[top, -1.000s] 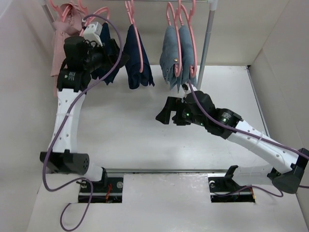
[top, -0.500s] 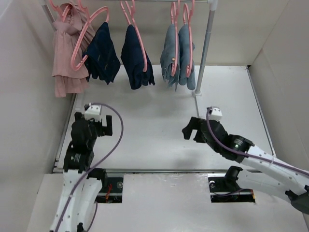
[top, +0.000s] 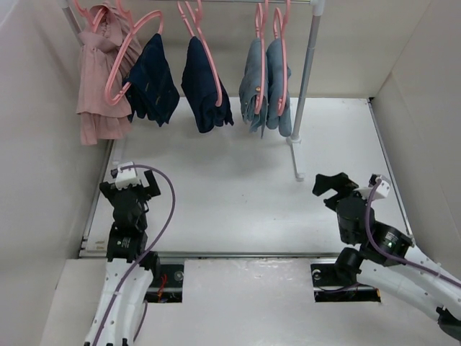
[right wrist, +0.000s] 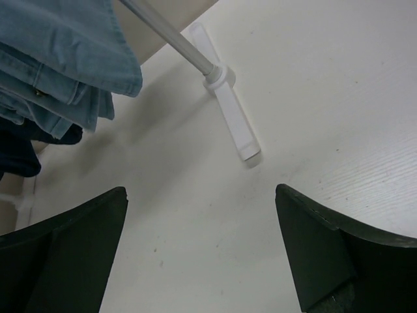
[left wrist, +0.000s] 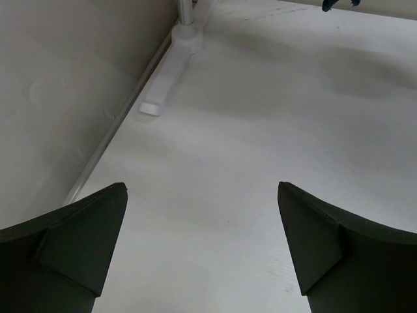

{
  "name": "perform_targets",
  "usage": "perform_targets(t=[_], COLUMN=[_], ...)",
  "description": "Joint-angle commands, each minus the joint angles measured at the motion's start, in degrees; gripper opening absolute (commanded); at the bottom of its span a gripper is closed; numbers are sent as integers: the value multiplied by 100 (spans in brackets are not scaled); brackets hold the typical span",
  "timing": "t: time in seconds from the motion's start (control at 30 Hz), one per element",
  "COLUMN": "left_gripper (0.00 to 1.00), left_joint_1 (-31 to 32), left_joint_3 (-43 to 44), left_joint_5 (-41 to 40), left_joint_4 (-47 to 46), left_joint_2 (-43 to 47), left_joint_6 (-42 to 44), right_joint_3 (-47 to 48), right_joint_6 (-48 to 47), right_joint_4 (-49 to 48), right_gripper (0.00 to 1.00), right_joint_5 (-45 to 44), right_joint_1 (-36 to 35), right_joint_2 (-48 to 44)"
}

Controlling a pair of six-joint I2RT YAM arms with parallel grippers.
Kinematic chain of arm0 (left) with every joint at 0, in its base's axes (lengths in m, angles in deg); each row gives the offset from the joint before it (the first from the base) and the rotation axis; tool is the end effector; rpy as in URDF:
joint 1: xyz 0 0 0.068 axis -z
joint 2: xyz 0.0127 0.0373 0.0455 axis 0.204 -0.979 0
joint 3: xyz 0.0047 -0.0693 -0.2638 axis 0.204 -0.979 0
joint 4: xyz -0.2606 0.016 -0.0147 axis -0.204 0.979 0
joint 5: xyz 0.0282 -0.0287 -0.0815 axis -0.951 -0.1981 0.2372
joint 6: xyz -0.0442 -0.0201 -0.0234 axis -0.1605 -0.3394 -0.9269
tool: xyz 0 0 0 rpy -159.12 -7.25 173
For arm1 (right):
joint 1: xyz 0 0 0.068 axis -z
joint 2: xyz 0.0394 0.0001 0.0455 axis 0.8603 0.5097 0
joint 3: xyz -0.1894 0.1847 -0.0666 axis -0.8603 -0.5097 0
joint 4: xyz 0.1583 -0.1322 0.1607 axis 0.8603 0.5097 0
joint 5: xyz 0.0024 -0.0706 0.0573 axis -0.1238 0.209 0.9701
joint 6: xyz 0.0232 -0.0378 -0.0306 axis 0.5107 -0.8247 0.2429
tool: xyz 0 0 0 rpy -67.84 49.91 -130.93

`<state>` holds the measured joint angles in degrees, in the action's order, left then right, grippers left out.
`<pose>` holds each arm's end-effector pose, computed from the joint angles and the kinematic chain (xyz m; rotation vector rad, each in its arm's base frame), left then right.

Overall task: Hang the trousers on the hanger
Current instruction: Reset both arms

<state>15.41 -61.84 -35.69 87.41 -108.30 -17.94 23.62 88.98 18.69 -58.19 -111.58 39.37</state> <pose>0.1265 0.0032 0.2606 -0.1755 1.5867 0.2261 0.0840 0.0596 0.2935 0.6145 1.6643 0.3475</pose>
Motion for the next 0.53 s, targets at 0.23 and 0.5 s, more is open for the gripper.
perform_targets(t=[0.23, 0.5], left_gripper=[100, 100], left_joint_1=[-12, -12], left_joint_3=[31, -21], left_joint_5=[-283, -160], left_joint_4=[-686, -686], left_joint_2=[-265, -89], left_joint_6=[-275, -275], right_joint_3=[85, 199], right_joint_6=[687, 740], right_joint_4=[434, 435], right_gripper=[100, 100], right_joint_5=[-644, -820], right_joint_1=[-42, -42], right_joint_2=[433, 750])
